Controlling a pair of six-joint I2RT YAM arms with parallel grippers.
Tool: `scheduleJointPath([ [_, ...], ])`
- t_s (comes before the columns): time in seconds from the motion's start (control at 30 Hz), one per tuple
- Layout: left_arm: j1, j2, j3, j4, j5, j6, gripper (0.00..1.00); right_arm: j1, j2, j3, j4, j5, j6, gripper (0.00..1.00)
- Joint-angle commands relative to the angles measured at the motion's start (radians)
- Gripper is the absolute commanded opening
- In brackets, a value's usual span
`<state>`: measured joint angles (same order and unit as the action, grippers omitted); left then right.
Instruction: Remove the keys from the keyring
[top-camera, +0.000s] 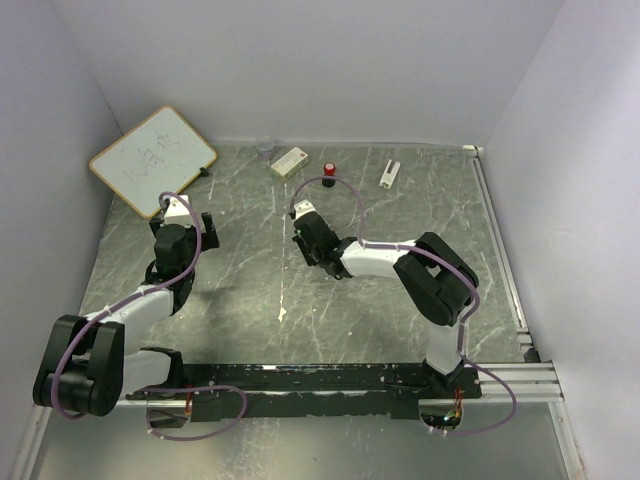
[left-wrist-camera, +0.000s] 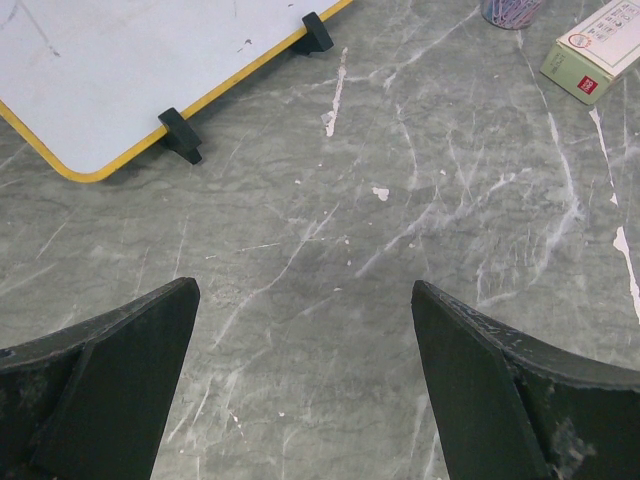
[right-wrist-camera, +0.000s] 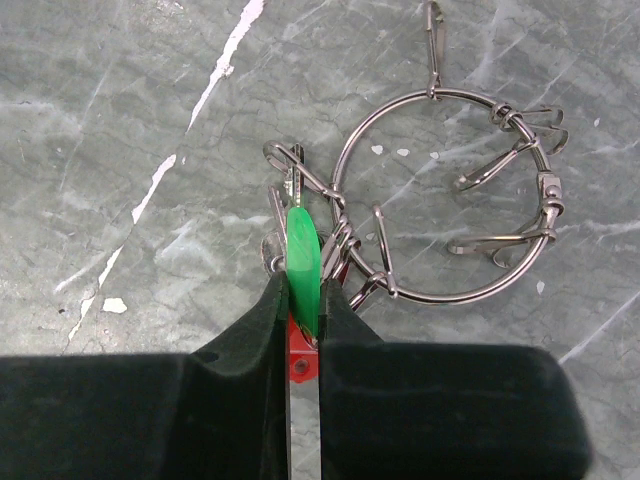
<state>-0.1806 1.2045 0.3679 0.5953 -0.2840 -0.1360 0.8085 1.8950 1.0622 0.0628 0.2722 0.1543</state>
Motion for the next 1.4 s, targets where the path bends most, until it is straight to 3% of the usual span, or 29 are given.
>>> scheduleJointPath([
  [0.0, -0.006, 0.002, 0.031, 0.035, 0.010, -0.002, 0.99, 0.005, 0.024, -0.011, -0.055, 0.012, 0.006, 0.00],
  [0.57, -0.006, 0.031, 0.048, 0.033, 0.057, 0.004, 0.99, 0.037, -0.271, 0.089, -0.179, -0.019, -0.028, 0.00],
  [0.7, -0.007, 0.049, 0.067, 0.024, 0.114, 0.006, 0.99, 0.058, -0.323, 0.143, -0.275, 0.084, -0.037, 0.00],
  [0.83, -0.007, 0.036, 0.059, 0.058, 0.235, 0.000, 0.99, 0.099, -0.396, 0.167, -0.337, 0.104, -0.049, 0.00],
  [1.07, -0.014, 0.001, 0.080, 0.089, 0.584, -0.030, 0.99, 0.121, -0.537, 0.148, -0.340, 0.068, -0.046, 0.00],
  [1.2, -0.030, -0.043, 0.122, 0.058, 0.709, -0.103, 0.99, 0.122, -0.626, 0.100, -0.261, -0.066, -0.039, 0.00],
  [1.37, -0.082, -0.178, 0.099, 0.133, 0.747, -0.187, 0.99, 0.145, -0.608, 0.134, -0.331, 0.105, -0.046, 0.00],
])
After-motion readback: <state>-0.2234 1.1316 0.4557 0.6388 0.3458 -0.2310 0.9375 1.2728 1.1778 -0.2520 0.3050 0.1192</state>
